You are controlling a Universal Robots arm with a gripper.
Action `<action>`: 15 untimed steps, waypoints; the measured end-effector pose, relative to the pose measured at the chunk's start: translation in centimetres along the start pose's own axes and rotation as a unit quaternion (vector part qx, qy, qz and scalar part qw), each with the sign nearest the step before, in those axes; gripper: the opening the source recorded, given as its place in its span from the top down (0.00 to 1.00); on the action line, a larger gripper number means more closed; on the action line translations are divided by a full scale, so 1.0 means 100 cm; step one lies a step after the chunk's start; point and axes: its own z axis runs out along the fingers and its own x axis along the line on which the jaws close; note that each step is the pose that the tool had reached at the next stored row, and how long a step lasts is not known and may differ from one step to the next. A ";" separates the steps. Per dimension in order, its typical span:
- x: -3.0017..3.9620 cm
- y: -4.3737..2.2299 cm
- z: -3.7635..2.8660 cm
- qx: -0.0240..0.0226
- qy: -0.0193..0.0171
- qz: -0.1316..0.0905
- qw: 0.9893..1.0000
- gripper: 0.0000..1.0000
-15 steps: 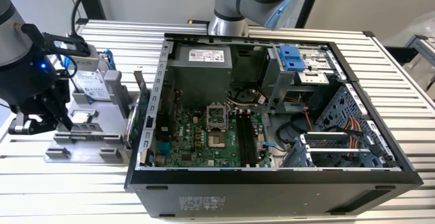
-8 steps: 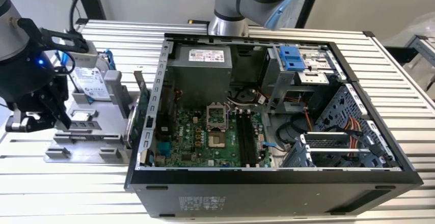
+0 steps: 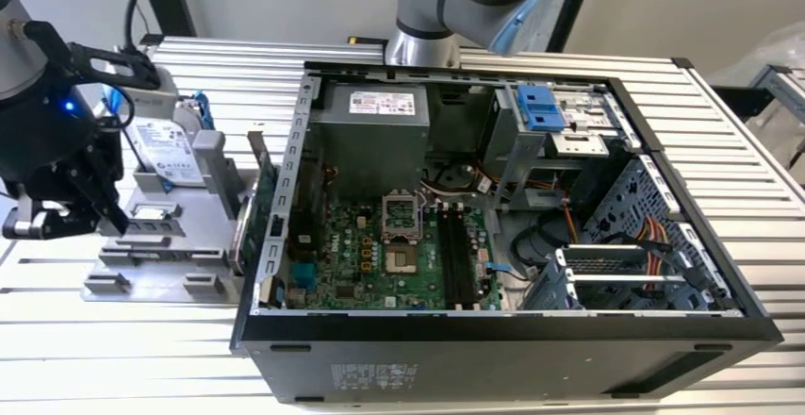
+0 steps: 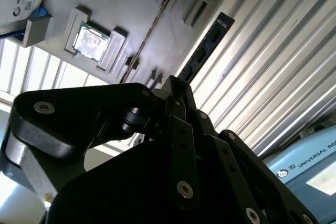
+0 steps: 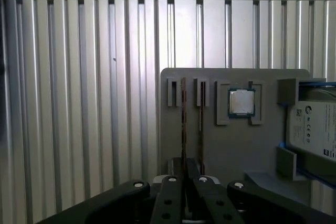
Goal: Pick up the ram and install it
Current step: 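Pick up the ram and move it above insertion slot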
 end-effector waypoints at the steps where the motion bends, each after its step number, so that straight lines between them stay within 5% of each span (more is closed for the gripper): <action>1: 0.0000 0.0000 -0.0009 0.000 0.000 0.000 1.000 1.00; 15: -0.0002 0.0002 -0.0038 0.001 0.000 0.000 1.000 1.00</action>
